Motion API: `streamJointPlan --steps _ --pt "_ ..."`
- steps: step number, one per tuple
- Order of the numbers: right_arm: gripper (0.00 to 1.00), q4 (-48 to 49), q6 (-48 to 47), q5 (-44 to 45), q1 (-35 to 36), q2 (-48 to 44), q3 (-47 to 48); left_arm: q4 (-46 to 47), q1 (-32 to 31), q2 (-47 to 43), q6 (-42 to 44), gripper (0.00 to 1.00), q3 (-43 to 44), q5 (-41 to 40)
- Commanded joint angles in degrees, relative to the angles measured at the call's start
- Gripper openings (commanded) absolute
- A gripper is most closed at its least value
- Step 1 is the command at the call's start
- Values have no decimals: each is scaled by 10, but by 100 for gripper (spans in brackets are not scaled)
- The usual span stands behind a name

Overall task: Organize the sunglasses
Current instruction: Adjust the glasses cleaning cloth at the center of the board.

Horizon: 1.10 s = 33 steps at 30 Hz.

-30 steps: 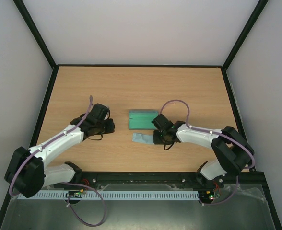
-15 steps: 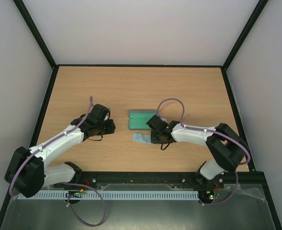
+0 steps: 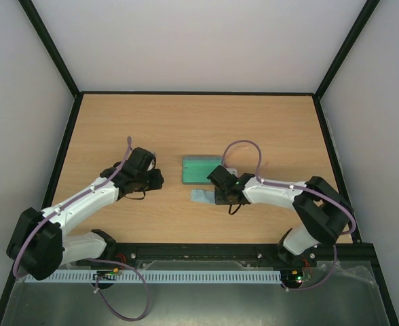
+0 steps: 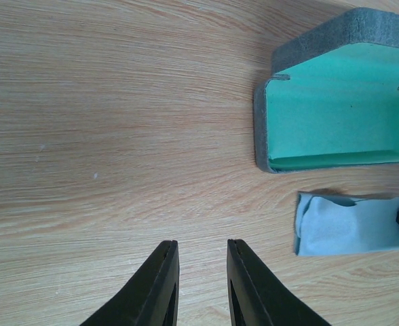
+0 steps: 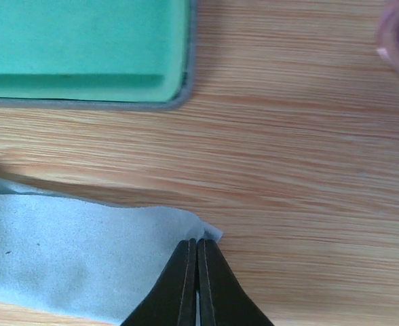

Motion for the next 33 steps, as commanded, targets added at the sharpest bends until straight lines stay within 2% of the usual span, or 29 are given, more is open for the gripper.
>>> streamJointPlan --steps 1,6,15,23,33 --pt "1 -98 -24 59 0 -18 -5 -1 -2 -5 5 23 -5 4" --pt "1 -97 -41 39 3 -64 13 2 -2 -3 3 24 -7 3" --pt "1 -90 -35 38 3 -71 -4 2 -15 9 3 27 -3 11" --pt "1 -104 -61 4 3 -91 57 1 -20 7 -1 28 0 6" --pt "1 -89 -63 -83 3 -98 121 -7 -20 -4 -3 28 0 1"
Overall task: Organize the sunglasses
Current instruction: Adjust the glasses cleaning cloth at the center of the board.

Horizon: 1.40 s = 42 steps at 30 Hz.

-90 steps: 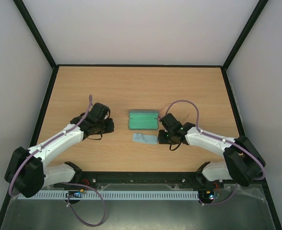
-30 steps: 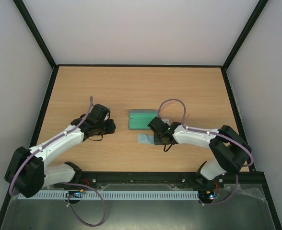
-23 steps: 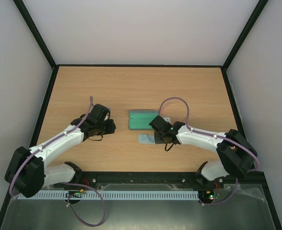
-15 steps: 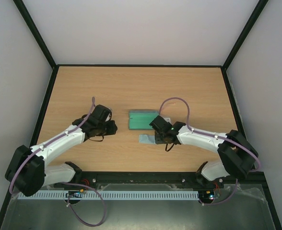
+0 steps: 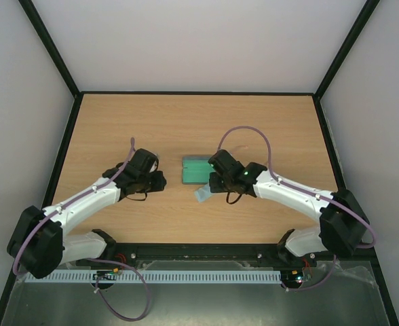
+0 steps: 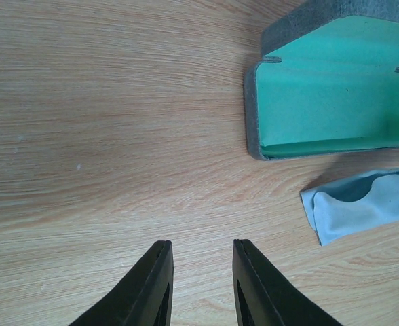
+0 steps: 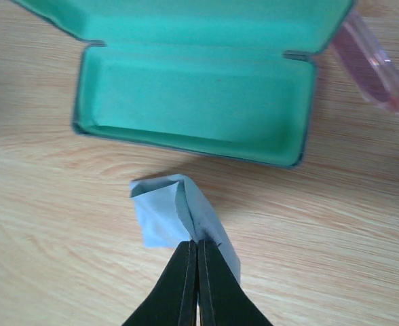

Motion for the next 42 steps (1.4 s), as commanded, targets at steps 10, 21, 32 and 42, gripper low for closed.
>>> streamJointPlan --steps 10,21,32,42 --pt "1 6 24 -151 3 -24 78 -10 -1 -19 -5 28 -1 -11" --pt "2 68 90 -254 16 -29 107 -32 37 -59 2 29 -1 -13" --pt "1 206 200 -257 17 -74 -80 -52 72 -77 10 29 18 3" --pt "1 228 198 -206 -69 -171 -338 -51 63 -64 7 29 28 8"
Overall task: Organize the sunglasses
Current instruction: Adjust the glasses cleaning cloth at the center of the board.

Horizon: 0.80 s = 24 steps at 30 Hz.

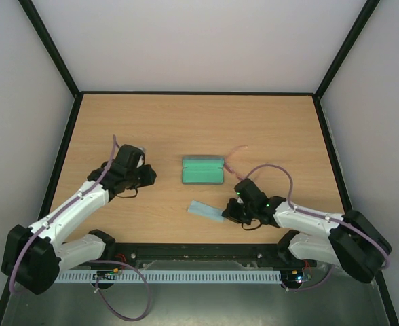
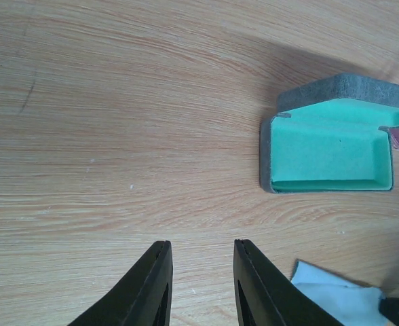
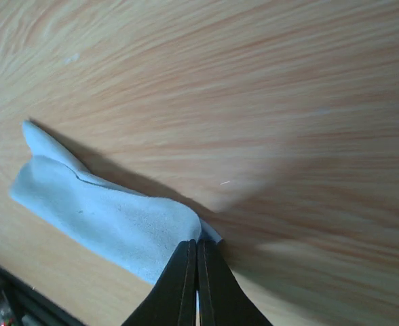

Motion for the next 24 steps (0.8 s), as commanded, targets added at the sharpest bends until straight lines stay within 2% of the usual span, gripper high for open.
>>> streamJointPlan --steps 1,10,16,20,24 --pt "1 -10 -17 31 -43 -52 -34 -10 -12 11 1 29 20 8" --pt "1 -64 -67 59 -81 -72 -13 12 -79 39 -34 29 8 -10" --pt "1 -71 -87 67 -83 -39 -8 22 -109 52 -48 29 10 -14" --pt "1 -45 -89 36 -83 -19 -20 33 -139 67 -62 29 7 -21" --pt "1 -51 -97 0 -83 -32 13 30 -143 72 -63 29 10 -25"
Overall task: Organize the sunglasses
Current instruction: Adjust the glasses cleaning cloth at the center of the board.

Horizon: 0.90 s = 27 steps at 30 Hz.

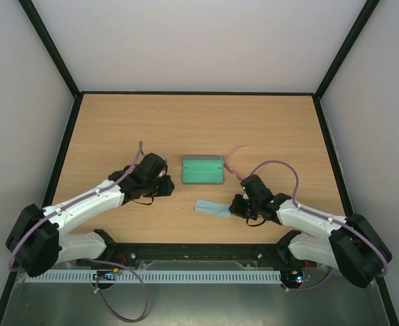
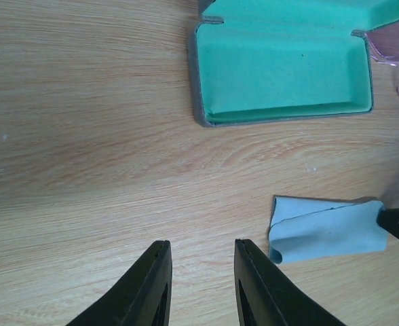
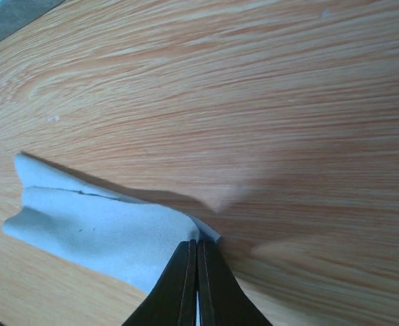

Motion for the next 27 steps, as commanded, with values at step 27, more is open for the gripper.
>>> streamJointPlan --steps 27 --pt "1 38 155 -85 187 141 369 -134 167 -193 53 32 111 73"
